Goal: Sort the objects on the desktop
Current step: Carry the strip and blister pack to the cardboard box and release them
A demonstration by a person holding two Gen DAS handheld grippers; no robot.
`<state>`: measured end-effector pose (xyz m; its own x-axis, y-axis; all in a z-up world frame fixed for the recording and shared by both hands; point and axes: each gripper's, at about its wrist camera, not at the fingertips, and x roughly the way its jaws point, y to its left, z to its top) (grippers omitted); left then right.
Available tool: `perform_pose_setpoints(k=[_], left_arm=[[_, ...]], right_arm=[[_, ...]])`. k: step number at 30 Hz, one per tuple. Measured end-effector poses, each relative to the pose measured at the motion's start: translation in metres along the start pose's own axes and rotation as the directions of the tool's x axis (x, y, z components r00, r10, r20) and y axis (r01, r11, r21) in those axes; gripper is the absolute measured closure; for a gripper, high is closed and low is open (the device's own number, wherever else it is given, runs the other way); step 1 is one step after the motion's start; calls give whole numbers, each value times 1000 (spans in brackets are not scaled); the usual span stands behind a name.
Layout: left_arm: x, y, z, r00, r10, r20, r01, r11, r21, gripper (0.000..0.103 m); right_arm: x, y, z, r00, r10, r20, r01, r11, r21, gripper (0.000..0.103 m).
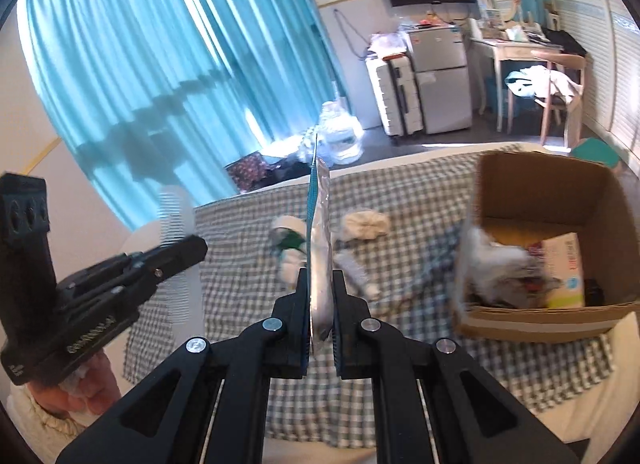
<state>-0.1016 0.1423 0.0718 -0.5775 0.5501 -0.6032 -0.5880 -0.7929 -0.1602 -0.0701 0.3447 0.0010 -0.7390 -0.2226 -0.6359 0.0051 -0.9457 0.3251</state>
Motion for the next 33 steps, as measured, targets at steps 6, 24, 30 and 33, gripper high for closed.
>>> perform_pose_setpoints(k=[6,24,30,33], left_arm=[[53,-49,16,997,-69,-44,70,997,29,100],[231,-182,54,959,-220,-181,254,947,196,97],[232,-176,42,963,-153,-223,201,956,213,43],[211,-166,41,979,-117,-166,151,966,211,23]], right_arm=[[25,-61,-5,998,-25,-65,29,998,60,95],[35,-247,21,949,-299,-101,313,929,196,32],[1,-249,21,955,-298,13,282,915,288,32],[-13,-239,17,947,-320,39,296,911,287,32]])
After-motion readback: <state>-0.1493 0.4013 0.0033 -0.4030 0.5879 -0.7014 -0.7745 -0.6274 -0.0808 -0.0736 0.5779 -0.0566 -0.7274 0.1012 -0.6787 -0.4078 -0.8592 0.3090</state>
